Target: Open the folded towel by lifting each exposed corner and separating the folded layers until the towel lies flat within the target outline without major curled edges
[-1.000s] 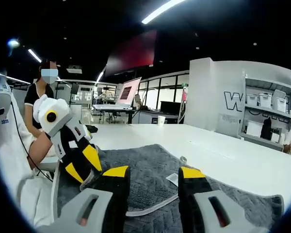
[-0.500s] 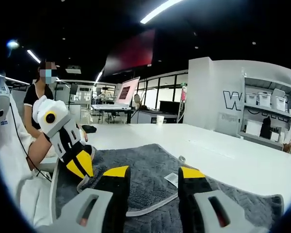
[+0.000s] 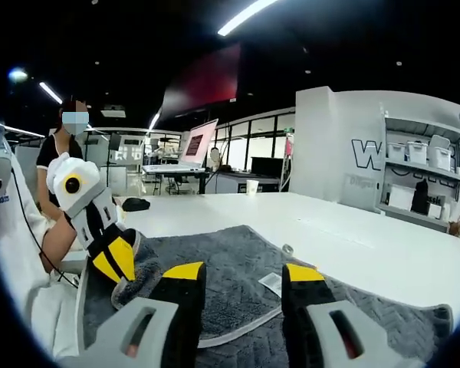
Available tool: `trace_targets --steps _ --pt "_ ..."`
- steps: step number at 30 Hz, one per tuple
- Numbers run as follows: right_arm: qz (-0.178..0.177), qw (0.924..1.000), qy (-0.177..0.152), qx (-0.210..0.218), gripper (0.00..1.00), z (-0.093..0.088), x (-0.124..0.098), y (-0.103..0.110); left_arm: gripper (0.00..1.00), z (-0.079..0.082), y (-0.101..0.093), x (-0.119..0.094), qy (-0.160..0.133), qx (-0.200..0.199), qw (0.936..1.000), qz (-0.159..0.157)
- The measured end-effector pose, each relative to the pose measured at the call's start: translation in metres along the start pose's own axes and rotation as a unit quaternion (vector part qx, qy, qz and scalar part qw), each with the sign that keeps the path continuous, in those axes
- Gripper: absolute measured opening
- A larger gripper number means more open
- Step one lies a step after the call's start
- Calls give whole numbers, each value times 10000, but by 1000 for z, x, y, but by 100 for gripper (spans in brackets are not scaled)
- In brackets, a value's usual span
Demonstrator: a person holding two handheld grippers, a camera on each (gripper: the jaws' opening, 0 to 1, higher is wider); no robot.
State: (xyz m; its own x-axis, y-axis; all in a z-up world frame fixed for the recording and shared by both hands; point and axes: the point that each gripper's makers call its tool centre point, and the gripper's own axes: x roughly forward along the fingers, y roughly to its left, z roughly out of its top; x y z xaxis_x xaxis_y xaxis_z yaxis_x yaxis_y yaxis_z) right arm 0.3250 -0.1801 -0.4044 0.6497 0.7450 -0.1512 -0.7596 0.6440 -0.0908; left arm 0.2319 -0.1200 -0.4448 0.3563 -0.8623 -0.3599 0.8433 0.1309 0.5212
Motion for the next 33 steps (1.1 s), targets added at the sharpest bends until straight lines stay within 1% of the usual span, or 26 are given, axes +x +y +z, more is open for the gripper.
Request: trace_targets --steps 2,3,4,5,8,10,12,14,15,17,19,22,27,29,33 --pt "-44 10000 59 41 36 -3 3 -2 1 0 0 -1 -36 -37 10000 17" --pt "-80 9999 120 86 36 -6 5 -4 1 0 1 -1 -104 -126 9999 48" --pt "-87 9999 121 89 36 -6 5 -5 1 -1 1 -1 -112 -167 9998 34" --pt "-111 9998 108 103 36 -7 7 -7 1 0 1 -2 -184 -244 9995 31" --pt "-168 9995 124 216 36 -10 10 -13 1 1 0 -3 -259 -285 9992 50" --pt "-176 9996 163 160 36 -13 12 -15 1 1 -3 -3 -240 -318 9992 -9" --pt "-187 9994 222 185 36 -15 14 -16 1 2 -3 -4 -291 -279 9992 -14" --pt "-192 9992 236 252 36 -18 15 -18 1 3 -2 -5 -351 -386 9986 16" --pt "-257 9987 222 370 36 -18 16 -22 1 4 -1 -6 -405 -415 9983 31" --pt "-278 9987 177 378 36 -18 17 -23 1 5 -3 -6 -444 -441 9980 5" --pt "-229 9990 187 349 36 -18 19 -23 1 6 -4 -6 -456 -463 9979 18" --pt "-267 9987 227 365 36 -19 21 -26 1 6 -4 -7 -442 -503 9978 18" --pt "-355 9982 239 415 35 -15 23 -31 1 11 -5 -9 -593 -584 9965 26" --pt "-324 9986 252 343 36 -12 25 -31 1 12 -5 -10 -635 -576 9963 27" --pt "-347 9982 324 374 35 -12 31 -36 1 14 -6 -12 -707 -597 9957 29"
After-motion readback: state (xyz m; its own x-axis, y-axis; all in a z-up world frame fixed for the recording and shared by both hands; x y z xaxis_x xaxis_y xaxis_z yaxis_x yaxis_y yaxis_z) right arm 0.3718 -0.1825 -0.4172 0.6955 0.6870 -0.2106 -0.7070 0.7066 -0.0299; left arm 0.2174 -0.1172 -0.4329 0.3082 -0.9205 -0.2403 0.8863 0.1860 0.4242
